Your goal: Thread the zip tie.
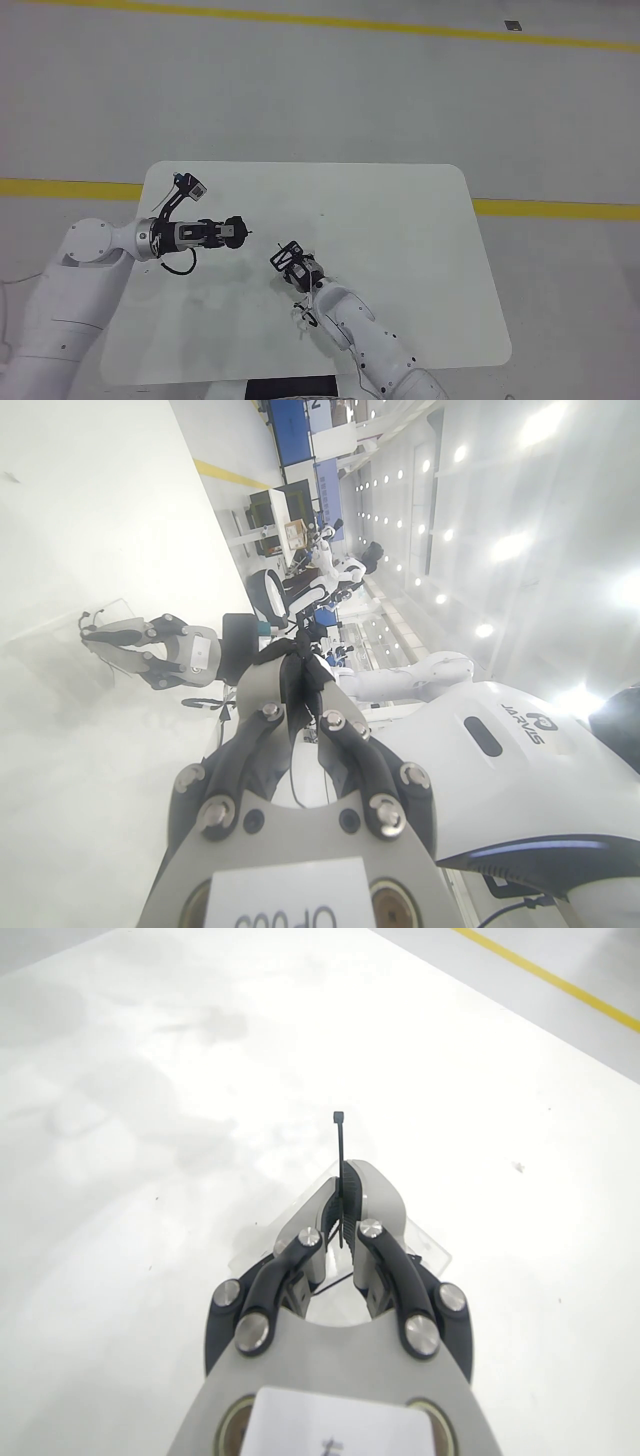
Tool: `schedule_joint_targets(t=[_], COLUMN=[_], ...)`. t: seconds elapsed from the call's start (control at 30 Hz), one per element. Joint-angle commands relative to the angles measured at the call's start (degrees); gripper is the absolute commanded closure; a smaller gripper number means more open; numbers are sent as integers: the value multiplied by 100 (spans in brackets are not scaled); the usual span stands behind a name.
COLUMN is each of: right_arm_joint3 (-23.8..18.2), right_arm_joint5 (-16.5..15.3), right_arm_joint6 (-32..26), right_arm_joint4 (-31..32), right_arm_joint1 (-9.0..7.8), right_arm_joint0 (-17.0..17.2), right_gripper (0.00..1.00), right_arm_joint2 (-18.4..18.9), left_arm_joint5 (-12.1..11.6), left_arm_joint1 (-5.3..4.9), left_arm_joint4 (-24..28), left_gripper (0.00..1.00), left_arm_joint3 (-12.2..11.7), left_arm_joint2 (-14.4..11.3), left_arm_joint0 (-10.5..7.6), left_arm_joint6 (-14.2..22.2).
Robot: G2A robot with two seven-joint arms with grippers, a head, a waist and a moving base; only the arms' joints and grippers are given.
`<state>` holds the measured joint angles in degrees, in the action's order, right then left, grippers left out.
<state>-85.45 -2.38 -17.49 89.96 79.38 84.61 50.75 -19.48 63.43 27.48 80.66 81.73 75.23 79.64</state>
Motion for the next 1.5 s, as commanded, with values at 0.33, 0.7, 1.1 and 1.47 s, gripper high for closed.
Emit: schedule_joint_targets(t=[0.33,0.7,1.1,1.47], right_arm_joint3=[53,-593,-2337,-2444], right_arm_joint5=[104,-114,-1710,-1710], right_arm_joint6=[-75,385,1147,1123], right_arm_joint4=[0,-520,-2995,-3209], right_arm_joint1=[-2,-94,-391,-447], right_arm_joint0=[-85,290,1462,1462], right_gripper=[100,100,100,100], right_arm_joint2=[-118,269,1527,1473], left_arm_joint5=[0,0,0,0], left_arm_joint1=[0,0,0,0], left_arm_joint4=[0,0,0,0], left_gripper=[100,100,100,100], left_arm_joint3=[0,0,0,0], left_arm_joint2=[0,0,0,0], left_arm_joint0=[0,0,0,0], left_arm_joint6=[0,0,0,0])
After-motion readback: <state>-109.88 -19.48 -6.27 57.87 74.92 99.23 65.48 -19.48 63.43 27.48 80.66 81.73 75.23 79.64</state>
